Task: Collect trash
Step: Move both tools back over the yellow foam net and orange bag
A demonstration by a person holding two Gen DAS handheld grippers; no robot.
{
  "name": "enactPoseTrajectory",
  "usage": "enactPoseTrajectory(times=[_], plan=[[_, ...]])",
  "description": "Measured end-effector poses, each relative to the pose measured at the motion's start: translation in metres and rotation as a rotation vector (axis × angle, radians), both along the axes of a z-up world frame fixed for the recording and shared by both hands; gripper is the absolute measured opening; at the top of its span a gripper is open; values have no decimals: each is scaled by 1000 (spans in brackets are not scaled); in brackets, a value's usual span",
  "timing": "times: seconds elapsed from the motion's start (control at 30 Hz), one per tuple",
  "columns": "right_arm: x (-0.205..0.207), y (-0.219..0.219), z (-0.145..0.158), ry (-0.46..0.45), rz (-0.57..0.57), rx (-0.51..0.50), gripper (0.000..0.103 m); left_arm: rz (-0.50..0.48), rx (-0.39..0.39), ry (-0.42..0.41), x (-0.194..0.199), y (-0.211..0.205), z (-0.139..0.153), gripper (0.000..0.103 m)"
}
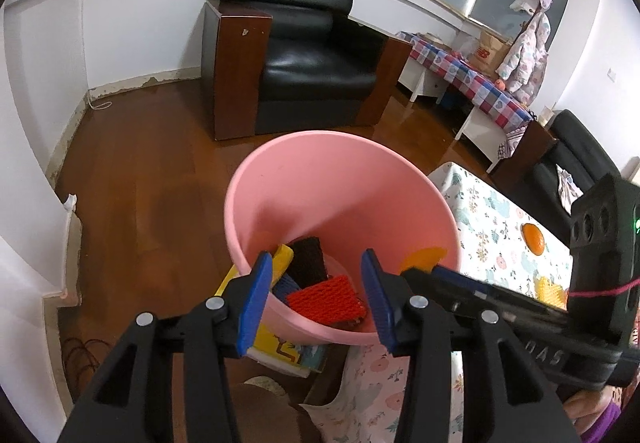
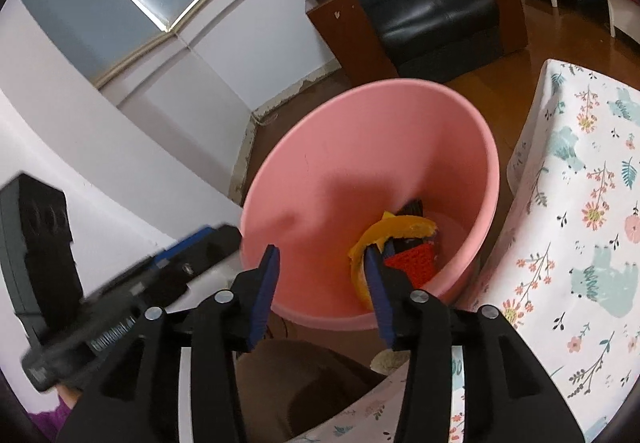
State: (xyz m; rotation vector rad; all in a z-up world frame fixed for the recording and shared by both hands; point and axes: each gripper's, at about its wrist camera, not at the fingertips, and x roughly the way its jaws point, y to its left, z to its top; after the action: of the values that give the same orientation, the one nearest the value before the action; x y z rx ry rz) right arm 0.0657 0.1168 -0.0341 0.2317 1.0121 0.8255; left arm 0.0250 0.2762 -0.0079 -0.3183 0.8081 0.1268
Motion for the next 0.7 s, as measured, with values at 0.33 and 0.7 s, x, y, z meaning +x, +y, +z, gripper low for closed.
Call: enactPoseTrajectory(times=[0.33, 0.7], plan=[[-22, -4, 6, -55, 14, -69, 48, -12, -21, -21, -9, 4, 3, 45], [-50, -35, 26, -161, -45, -108, 48, -58, -16, -39, -11, -19, 10, 45]])
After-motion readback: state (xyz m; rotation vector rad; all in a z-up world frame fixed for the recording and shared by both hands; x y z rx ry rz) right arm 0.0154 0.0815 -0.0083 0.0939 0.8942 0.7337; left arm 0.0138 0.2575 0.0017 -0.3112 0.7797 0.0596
